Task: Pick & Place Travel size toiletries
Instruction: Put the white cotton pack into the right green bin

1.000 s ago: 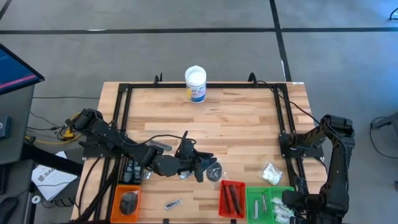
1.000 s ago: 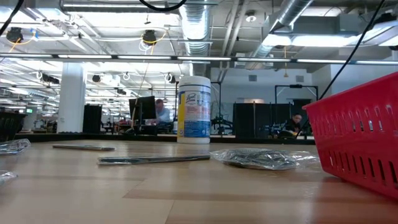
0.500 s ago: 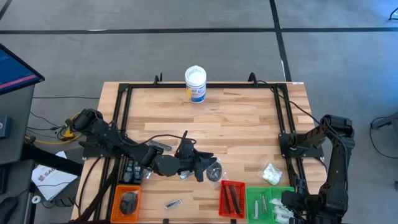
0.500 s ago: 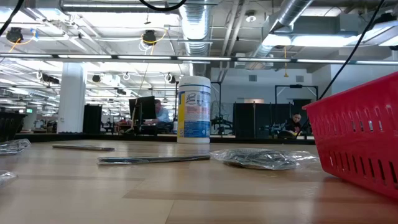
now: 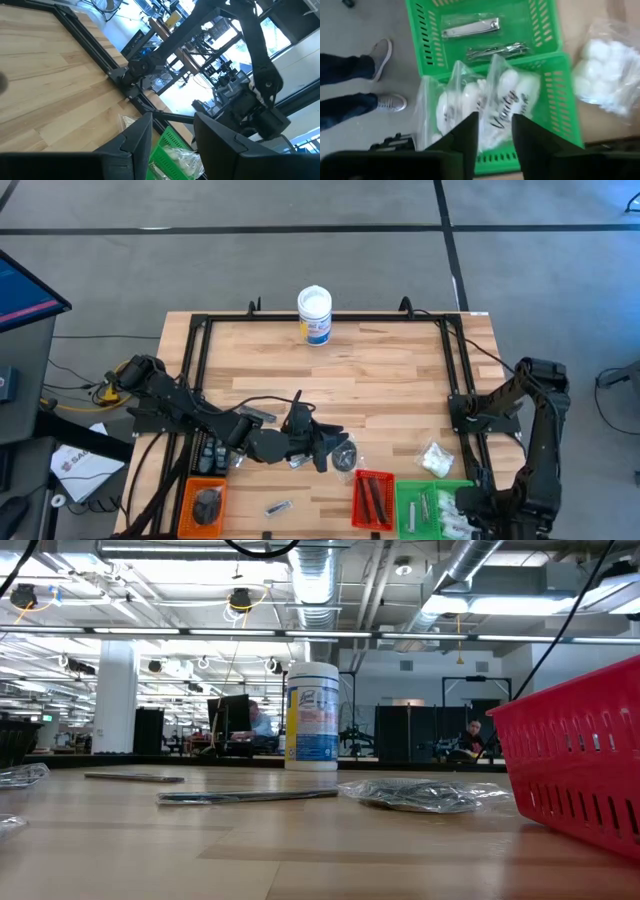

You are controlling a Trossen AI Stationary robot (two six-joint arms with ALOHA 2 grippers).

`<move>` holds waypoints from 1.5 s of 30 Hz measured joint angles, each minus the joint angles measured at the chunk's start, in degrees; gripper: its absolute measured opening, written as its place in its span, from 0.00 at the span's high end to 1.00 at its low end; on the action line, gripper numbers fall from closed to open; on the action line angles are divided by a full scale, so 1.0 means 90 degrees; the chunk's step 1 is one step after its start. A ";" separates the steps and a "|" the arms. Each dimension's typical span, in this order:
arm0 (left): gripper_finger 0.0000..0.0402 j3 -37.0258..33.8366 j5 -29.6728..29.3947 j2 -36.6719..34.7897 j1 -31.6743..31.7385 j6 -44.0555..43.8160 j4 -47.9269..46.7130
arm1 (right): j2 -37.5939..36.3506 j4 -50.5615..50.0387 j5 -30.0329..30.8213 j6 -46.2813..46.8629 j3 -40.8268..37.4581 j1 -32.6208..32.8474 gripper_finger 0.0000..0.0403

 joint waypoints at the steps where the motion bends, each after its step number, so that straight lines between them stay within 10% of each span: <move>1: 0.65 -0.0001 0.0000 0.0000 0.0003 0.0000 0.0002 | -0.0075 -0.0136 -0.0026 -0.0054 0.0051 -0.0004 0.71; 8: 0.65 0.0000 0.0024 0.0000 0.0032 0.0099 0.0000 | -0.0333 -0.1225 -0.0808 0.0094 0.0104 -0.0385 0.65; 16: 0.65 0.0001 0.0022 0.0000 0.0076 0.0118 0.0000 | 0.0018 -0.0536 -0.1208 -0.0753 -0.0291 -0.0772 0.97; 45: 0.65 -0.0001 -0.0002 0.0000 0.0100 0.0121 0.0002 | 0.0118 0.1605 -0.1553 -0.2505 -0.1512 -0.1131 1.00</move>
